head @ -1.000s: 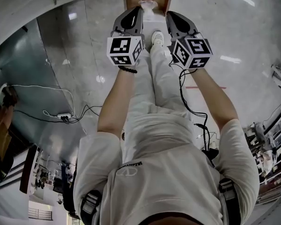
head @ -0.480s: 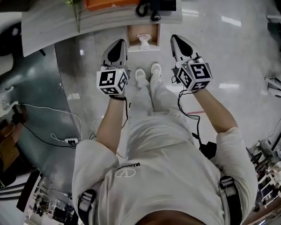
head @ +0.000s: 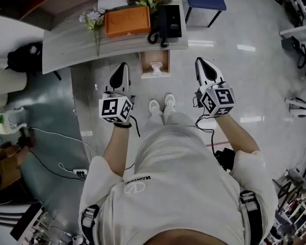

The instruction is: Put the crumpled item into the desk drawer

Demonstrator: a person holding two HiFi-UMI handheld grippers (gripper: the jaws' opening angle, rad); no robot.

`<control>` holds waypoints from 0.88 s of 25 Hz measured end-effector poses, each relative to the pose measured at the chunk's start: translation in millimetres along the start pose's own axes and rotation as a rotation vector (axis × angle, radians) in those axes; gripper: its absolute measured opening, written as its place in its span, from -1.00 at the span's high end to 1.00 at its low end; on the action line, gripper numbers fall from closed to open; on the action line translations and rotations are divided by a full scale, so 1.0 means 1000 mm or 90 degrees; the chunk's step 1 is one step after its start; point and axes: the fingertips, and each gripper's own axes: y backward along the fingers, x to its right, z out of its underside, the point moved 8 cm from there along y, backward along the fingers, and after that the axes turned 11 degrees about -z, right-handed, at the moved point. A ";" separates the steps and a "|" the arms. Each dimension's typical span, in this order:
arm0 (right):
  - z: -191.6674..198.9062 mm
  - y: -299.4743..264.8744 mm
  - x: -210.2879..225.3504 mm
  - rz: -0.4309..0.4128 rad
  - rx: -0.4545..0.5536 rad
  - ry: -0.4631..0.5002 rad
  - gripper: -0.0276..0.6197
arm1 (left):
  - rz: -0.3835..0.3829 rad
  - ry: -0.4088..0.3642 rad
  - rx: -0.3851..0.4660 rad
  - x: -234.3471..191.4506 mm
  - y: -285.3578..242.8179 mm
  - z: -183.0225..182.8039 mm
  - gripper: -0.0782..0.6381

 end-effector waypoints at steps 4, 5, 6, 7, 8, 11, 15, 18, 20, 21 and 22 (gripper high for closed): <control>-0.026 0.022 0.001 0.013 0.040 0.001 0.91 | 0.020 -0.010 0.047 0.011 0.011 -0.034 0.78; -0.032 0.029 0.002 0.019 0.051 0.004 0.91 | 0.024 -0.013 0.058 0.015 0.014 -0.041 0.78; -0.038 0.037 0.002 0.023 0.059 0.005 0.91 | 0.026 -0.016 0.066 0.018 0.019 -0.047 0.78; -0.042 0.044 0.002 0.027 0.065 0.005 0.91 | 0.027 -0.018 0.072 0.021 0.025 -0.052 0.78; -0.047 0.051 0.002 0.031 0.071 0.004 0.91 | 0.027 -0.021 0.078 0.023 0.029 -0.057 0.78; -0.061 0.067 0.004 0.043 0.090 0.002 0.91 | 0.030 -0.026 0.096 0.029 0.036 -0.070 0.78; -0.073 0.084 0.004 0.052 0.109 0.003 0.91 | 0.032 -0.031 0.115 0.032 0.042 -0.084 0.78; -0.074 0.089 0.003 0.049 0.109 0.002 0.91 | 0.027 -0.031 0.122 0.033 0.044 -0.087 0.78; -0.075 0.090 0.002 0.046 0.109 0.002 0.91 | 0.025 -0.028 0.125 0.035 0.044 -0.089 0.78; -0.076 0.090 0.002 0.046 0.111 0.002 0.91 | 0.025 -0.027 0.126 0.035 0.045 -0.089 0.78; -0.077 0.090 0.002 0.045 0.113 0.003 0.91 | 0.025 -0.026 0.127 0.036 0.045 -0.089 0.78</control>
